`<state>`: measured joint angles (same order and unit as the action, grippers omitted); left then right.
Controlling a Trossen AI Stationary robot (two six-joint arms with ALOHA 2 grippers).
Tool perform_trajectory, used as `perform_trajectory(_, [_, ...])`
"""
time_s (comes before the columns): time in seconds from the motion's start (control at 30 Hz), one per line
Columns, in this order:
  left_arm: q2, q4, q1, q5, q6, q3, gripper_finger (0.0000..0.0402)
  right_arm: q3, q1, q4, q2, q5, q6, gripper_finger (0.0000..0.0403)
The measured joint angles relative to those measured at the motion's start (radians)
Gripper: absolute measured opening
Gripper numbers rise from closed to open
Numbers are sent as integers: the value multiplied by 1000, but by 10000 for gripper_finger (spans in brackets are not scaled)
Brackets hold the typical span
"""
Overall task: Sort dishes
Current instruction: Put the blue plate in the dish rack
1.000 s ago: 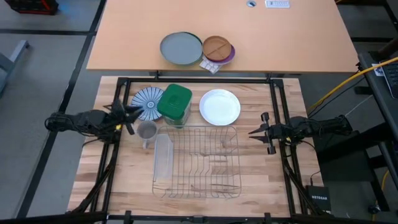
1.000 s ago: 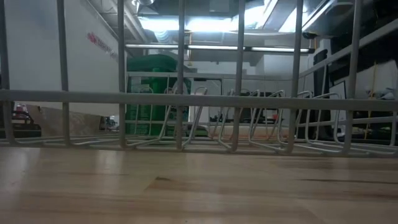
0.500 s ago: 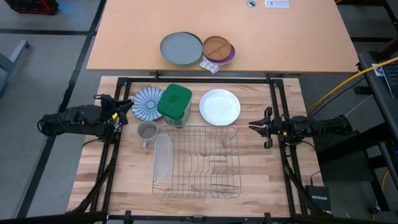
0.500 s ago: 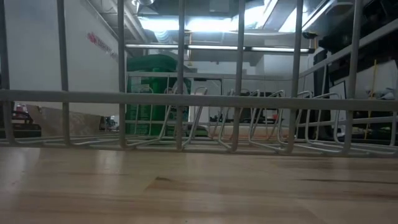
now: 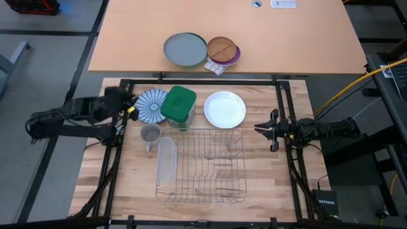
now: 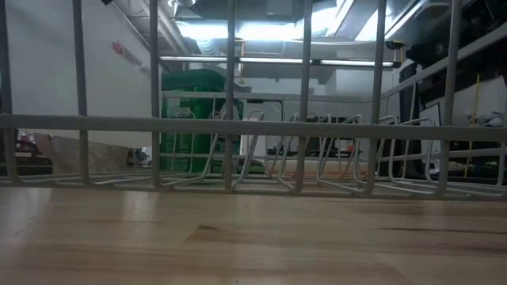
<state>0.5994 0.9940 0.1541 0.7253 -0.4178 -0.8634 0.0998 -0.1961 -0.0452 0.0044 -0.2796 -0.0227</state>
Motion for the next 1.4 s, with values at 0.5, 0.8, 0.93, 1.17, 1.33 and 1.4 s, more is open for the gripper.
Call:
perform_trajectory(0.5, [309, 261, 460, -546, 211, -130, 84, 1, 0, 0, 0, 2, 0, 69])
perform_trajectory(0.8, [540, 310, 537, -577, 635, -126, 84, 1, 0, -2, 0, 2, 0, 69])
perform_trajectory(0.93, [605, 307, 535, -577, 757, -126, 84, 1, 0, -5, 0, 2, 0, 69])
perform_trajectory(1.17, [674, 307, 535, -569, 804, -126, 84, 1, 0, -8, 0, 3, 0, 69])
perform_trajectory(1.33, [690, 305, 534, -512, 823, -126, 84, 1, 0, -8, 0, 3, 0, 69])
perform_trajectory(1.4, [690, 301, 534, -496, 838, -126, 84, 1, 0, -8, 0, 3, 0, 69])
